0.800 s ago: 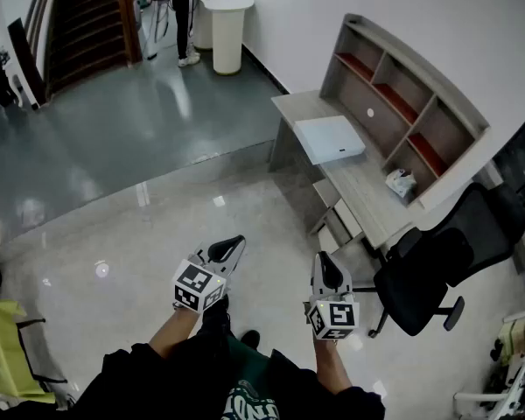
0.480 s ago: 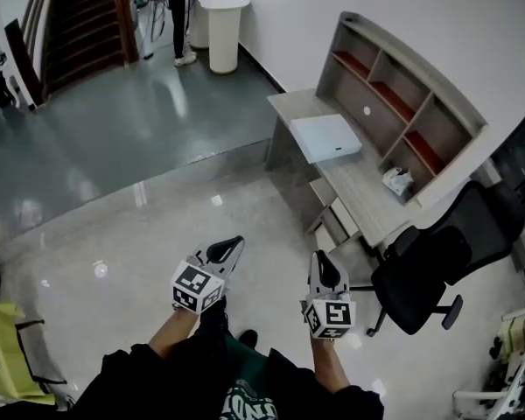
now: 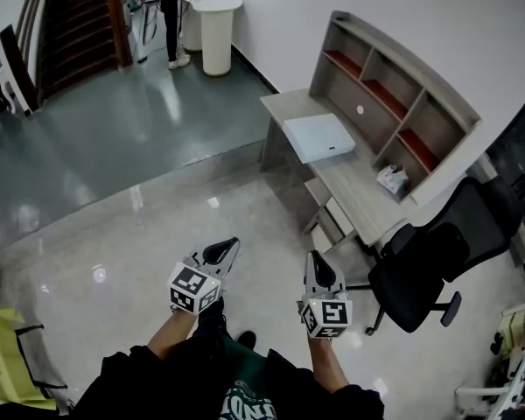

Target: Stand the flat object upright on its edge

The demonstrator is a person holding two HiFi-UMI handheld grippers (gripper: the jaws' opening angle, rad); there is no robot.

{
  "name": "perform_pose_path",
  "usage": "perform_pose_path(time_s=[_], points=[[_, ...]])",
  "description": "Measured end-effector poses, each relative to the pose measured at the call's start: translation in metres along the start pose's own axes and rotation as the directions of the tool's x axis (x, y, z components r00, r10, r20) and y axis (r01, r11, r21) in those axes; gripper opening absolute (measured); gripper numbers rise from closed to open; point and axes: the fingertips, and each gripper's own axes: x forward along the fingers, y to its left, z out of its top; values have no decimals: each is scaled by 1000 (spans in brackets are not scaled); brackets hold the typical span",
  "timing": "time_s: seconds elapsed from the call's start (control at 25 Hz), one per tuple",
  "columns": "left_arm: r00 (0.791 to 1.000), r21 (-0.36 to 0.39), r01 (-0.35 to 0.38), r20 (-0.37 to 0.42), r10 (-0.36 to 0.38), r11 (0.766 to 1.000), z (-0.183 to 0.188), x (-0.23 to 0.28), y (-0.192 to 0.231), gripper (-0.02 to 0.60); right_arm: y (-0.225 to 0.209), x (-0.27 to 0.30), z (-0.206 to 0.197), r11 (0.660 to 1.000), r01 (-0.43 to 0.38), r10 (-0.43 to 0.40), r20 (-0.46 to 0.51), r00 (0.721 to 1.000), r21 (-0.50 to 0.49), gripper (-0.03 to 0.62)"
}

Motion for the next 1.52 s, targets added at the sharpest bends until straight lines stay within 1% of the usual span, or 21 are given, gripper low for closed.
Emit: perform_pose_path(time_s=[0.56, 0.88, 1.16, 1.36, 1.52], points=[[1000, -2, -10, 8, 10, 1000, 2, 3, -7, 14, -3, -7, 1, 1000, -6, 6, 7, 1000, 5, 37], [1000, -5, -12, 3, 12, 1000, 6, 22, 7, 14, -11, 14, -2, 1000, -7, 7, -3, 1000, 13, 37], [1000, -12, 7, -1, -7, 1000, 9, 62, 44, 14, -27, 63, -7, 1000, 10, -10, -21, 1000, 21, 37], [1000, -17, 30, 5, -29, 999, 17, 101, 80, 14, -43, 114, -2, 999, 28, -27, -38, 999, 19, 37], [999, -22, 48, 3, -48, 999, 29, 131, 119, 14, -48, 161, 4, 999, 38, -36, -41, 999, 26, 37]])
